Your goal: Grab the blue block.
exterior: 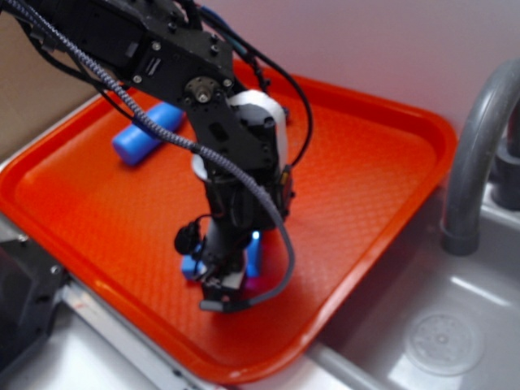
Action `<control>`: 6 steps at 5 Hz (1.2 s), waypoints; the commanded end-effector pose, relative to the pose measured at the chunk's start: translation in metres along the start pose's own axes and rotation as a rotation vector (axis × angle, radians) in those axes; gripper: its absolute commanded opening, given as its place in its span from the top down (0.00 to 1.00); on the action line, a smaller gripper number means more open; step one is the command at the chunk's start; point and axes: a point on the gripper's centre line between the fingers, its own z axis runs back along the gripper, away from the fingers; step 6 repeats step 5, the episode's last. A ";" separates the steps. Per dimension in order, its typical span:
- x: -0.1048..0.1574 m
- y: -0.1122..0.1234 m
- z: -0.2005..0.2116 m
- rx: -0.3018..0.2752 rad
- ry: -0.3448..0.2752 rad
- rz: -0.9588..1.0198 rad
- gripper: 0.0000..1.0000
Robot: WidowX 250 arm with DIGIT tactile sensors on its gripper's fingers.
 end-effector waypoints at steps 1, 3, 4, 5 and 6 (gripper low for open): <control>-0.039 0.023 0.092 -0.014 -0.039 0.433 1.00; -0.109 0.039 0.185 -0.074 -0.124 0.929 1.00; -0.125 0.035 0.206 -0.063 -0.146 1.065 1.00; -0.122 0.039 0.202 -0.088 -0.112 1.061 1.00; -0.122 0.039 0.202 -0.088 -0.112 1.061 1.00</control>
